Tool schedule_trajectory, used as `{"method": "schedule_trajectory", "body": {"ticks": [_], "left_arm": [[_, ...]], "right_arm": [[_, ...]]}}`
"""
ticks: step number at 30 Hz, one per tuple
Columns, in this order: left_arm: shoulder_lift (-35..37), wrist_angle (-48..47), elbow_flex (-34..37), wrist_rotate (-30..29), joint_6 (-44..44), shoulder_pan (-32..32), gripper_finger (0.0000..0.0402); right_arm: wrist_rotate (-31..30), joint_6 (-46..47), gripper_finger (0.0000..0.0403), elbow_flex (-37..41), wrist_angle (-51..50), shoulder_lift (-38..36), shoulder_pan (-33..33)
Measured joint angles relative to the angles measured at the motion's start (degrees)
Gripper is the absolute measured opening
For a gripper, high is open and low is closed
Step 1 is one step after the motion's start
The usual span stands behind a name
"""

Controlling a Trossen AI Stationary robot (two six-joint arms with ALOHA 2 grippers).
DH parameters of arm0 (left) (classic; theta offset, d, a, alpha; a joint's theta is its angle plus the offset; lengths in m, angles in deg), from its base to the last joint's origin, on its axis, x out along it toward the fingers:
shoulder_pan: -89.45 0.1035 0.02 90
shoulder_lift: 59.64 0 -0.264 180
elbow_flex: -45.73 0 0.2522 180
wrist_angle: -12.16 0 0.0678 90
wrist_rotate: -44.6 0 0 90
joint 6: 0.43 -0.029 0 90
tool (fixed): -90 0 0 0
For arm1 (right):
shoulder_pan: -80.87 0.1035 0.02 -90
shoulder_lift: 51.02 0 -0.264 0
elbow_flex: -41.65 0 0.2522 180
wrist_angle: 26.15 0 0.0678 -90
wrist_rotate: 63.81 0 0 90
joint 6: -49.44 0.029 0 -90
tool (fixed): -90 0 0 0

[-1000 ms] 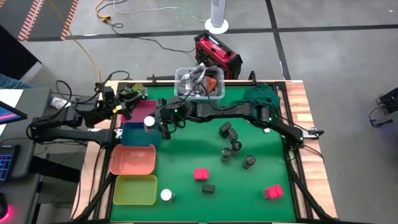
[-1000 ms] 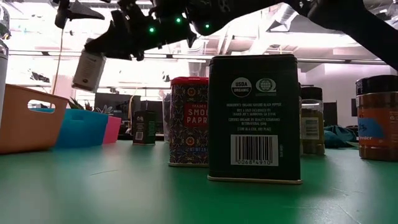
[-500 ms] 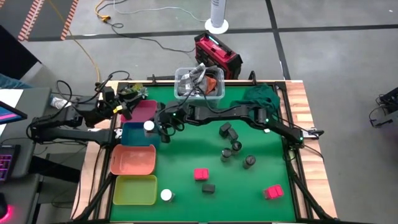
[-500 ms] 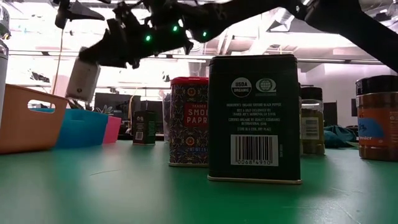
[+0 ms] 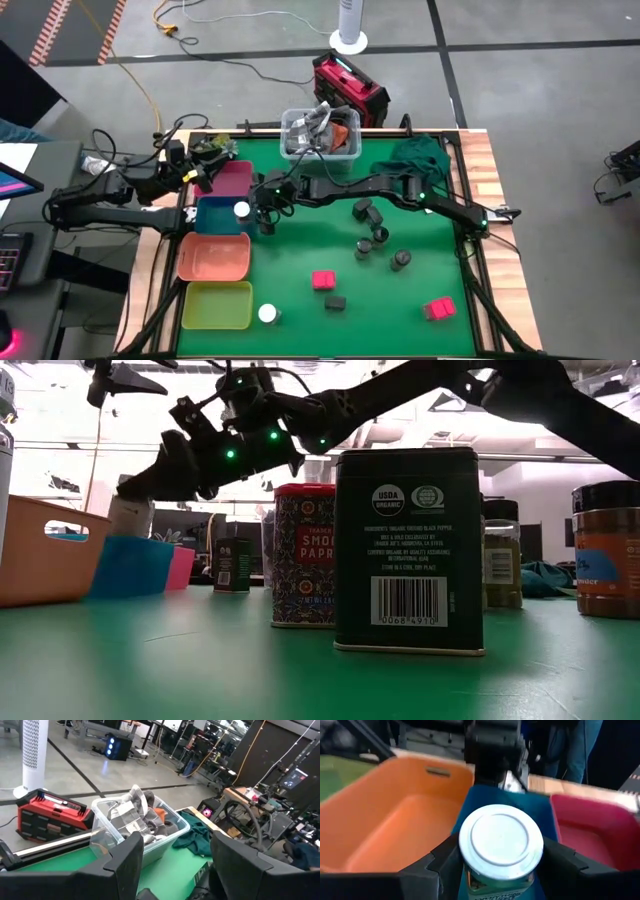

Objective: Sort spices by type
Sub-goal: Put the top white seasoning bottle into the blue bin

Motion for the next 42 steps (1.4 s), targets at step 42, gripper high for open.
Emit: {"method": "schedule_trajectory", "body": {"ticks": [42], "left_arm": [[-0.87, -0.13, 0.02, -0.16, 0.11, 0.00, 0.0219]], "right_arm": [[0.02, 1.97, 0.0266, -1.54, -4.88, 2.56, -1.08]]}}
